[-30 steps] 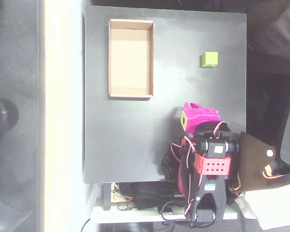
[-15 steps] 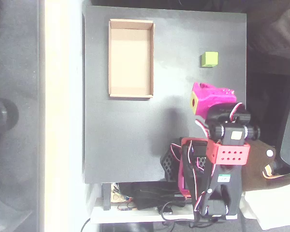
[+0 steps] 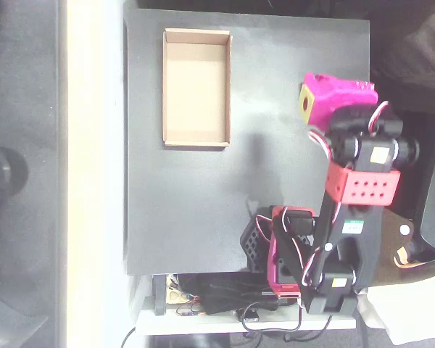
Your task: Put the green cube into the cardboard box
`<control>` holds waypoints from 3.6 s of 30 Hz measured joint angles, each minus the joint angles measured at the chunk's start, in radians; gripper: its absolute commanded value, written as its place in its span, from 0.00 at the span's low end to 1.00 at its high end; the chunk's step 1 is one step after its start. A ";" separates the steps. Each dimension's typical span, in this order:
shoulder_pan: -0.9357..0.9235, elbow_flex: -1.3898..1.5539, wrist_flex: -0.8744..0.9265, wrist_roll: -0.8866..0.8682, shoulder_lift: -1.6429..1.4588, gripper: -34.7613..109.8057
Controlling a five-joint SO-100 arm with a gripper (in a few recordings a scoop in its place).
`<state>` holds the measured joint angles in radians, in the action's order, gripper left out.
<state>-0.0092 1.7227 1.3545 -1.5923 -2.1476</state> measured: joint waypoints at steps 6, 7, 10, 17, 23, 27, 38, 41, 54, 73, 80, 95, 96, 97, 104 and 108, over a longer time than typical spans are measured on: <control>-0.069 -0.175 0.000 0.000 0.156 0.26; -0.074 -0.195 0.000 0.000 0.179 0.26; -0.110 -0.236 0.000 0.000 0.247 0.26; -0.181 -0.290 -0.012 0.000 0.382 0.27; -0.196 -0.301 -0.063 0.000 0.468 0.36; -0.192 -0.304 -0.069 0.000 0.506 0.42; -0.199 -0.304 -0.069 0.000 0.719 0.46; -0.187 -0.304 -0.069 0.000 0.770 0.46; -0.115 -0.305 -0.069 0.000 0.877 0.46; -0.106 -0.305 -0.071 0.000 0.999 0.46; -0.109 -0.305 -0.072 0.000 1.020 0.46; -0.109 -0.305 -0.074 0.000 1.020 0.45; -0.109 -0.305 -0.074 0.000 1.020 0.44; -0.109 -0.305 -0.074 0.000 1.020 0.43; -0.112 -0.305 -0.074 0.000 1.020 0.32; -0.112 -0.305 -0.074 0.000 1.019 0.30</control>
<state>-0.1212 1.4174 1.2809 -1.5923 -1.1290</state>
